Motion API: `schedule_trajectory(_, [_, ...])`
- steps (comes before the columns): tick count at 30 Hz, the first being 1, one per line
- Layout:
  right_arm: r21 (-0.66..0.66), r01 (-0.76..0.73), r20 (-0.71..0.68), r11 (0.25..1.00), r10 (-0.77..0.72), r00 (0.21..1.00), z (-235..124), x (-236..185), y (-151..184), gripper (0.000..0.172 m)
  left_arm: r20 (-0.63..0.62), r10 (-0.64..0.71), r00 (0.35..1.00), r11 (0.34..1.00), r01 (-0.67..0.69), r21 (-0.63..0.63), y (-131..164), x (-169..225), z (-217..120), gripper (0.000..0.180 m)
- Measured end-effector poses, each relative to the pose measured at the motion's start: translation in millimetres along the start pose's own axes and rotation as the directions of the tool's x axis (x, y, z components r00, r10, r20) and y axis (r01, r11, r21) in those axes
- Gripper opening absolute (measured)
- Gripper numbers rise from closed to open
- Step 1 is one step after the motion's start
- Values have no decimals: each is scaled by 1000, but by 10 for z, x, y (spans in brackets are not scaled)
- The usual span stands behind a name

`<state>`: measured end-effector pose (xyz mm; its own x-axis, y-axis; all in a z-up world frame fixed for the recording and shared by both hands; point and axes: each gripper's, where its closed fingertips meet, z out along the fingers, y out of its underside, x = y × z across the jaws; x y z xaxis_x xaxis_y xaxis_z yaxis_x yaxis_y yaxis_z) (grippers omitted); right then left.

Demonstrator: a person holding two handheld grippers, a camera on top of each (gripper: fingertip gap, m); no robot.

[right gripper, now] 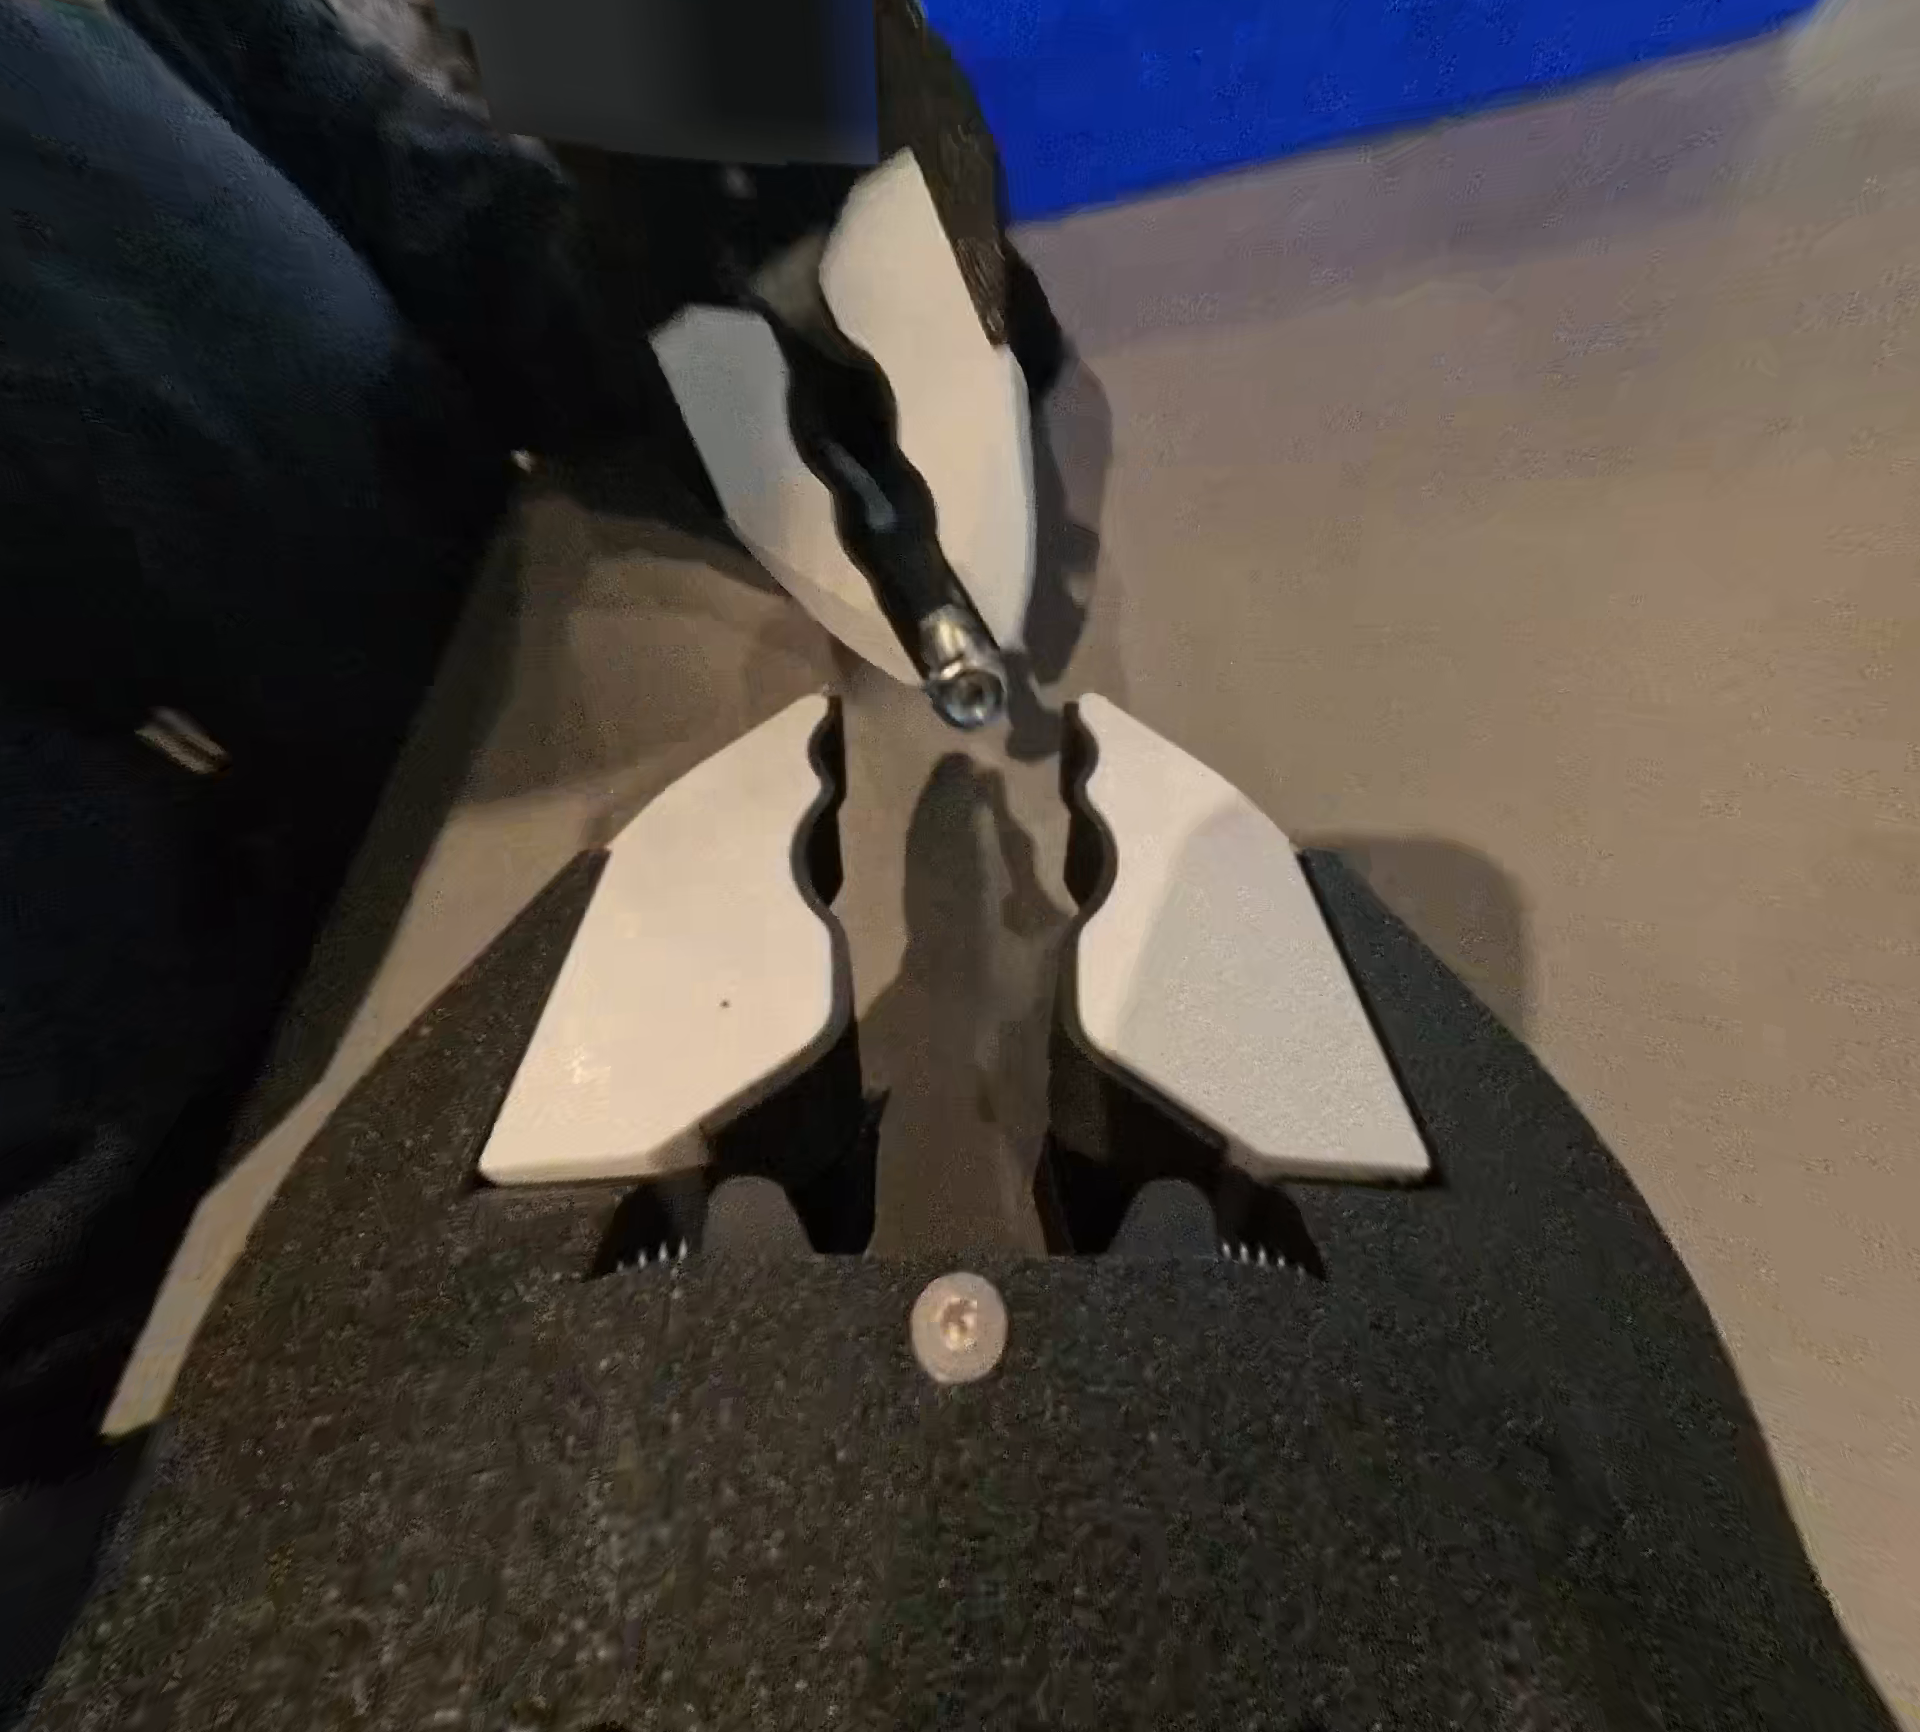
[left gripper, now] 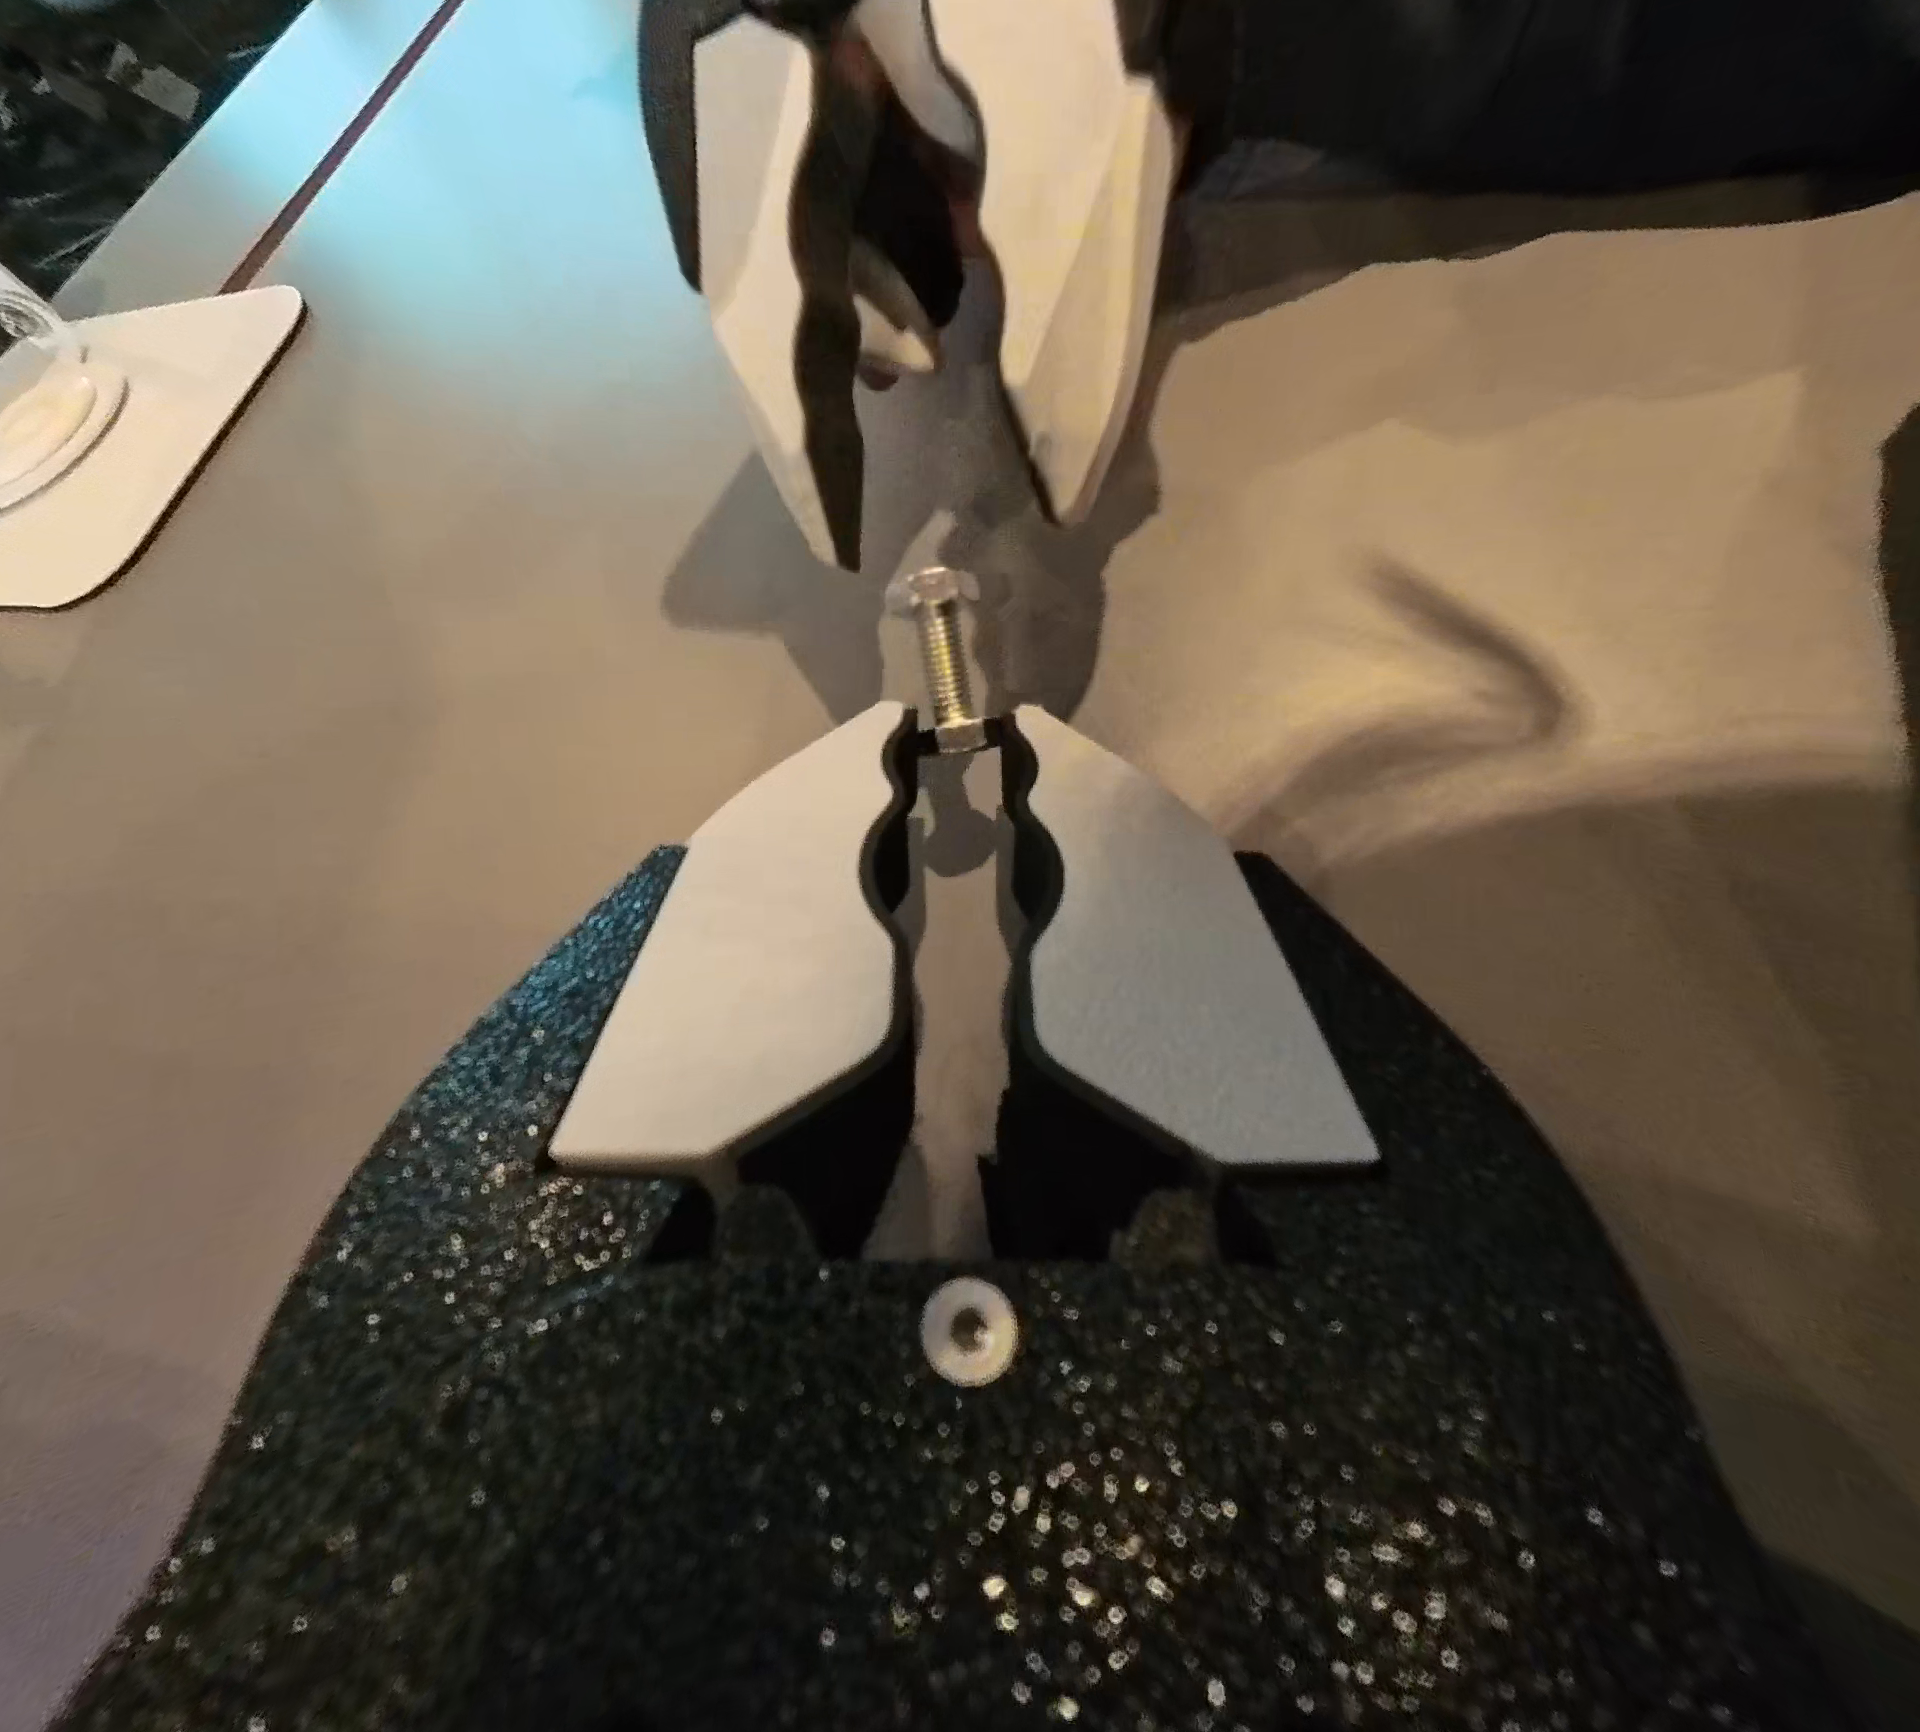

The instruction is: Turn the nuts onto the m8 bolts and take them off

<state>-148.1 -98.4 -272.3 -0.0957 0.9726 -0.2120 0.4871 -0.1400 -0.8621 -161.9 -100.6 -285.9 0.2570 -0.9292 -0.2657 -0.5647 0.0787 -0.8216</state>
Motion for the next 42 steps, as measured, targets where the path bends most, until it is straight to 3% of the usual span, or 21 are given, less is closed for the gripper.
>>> schedule_trajectory(5, [-51, 17, 57, 999, -14, 998, 136, -99, 45, 40, -3, 7, 1000, 999, -7, -33, 37, 9, 30, 14])
schedule_trajectory(7, [38, 113, 92, 993, -116, 989, 135, -228, -111, 38, -6, 22, 1000, 998, -22, -52, 57, 23, 47, 14])
schedule_trajectory(9, [111, 159, 37, 981, -164, 986, 66, -216, -243, 37, -5, 26, 1000, 997, -26, -68, 75, 24, 59, 14])
schedule_trajectory(12, [-35, 64, -49, 997, -66, 997, 6, 13, -3, 41, -2, 21, 1000, 998, -21, -65, 72, 17, 56, 14])
schedule_trajectory(16, [-140, 16, -34, 990, -21, 999, 93, 18, 161, 41, -3, 21, 1000, 997, -22, -77, 85, 15, 66, 14])
schedule_trajectory(18, [-102, 75, 23, 992, -73, 997, 161, -103, 78, 43, -7, 25, 1000, 996, -26, -86, 96, 22, 72, 14])
schedule_trajectory(20, [28, 189, 61, 982, -190, 980, 133, -259, -124, 35, -3, 31, 1000, 995, -31, -92, 104, 20, 76, 14])
schedule_trajectory(21, [61, 202, 20, 977, -204, 979, 91, -228, -186, 35, -2, 28, 1000, 995, -28, -94, 106, 16, 77, 14])
schedule_trajectory(25, [-99, 45, -70, 994, -52, 996, 5, 45, 91, 38, 2, 19, 1000, 996, -19, -86, 97, 2, 68, 14])
schedule_trajectory(28, [-152, -15, -23, 988, 12, 1000, 83, 6, 186, 35, 0, 24, 1000, 996, -24, -92, 104, 7, 71, 14])
schedule_trajectory(30, [-141, 18, 7, 990, -17, 1000, 140, -55, 150, 39, -4, 27, 1000, 995, -27, -97, 112, 13, 75, 14])
schedule_trajectory(34, [37, 174, -1, 984, -174, 985, 71, -175, -146, 34, 0, 26, 1000, 995, -26, -99, 115, 5, 74, 14])
schedule_trajectory(39, [-159, -12, -71, 987, 1, 997, 58, 71, 200, 39, 3, 23, 1000, 995, -23, -94, 111, -1, 68, 14])
schedule_trajectory(42, [-142, 18, -1, 990, -18, 1000, 148, -46, 156, 38, 0, 26, 1000, 995, -26, -99, 118, 3, 72, 14])
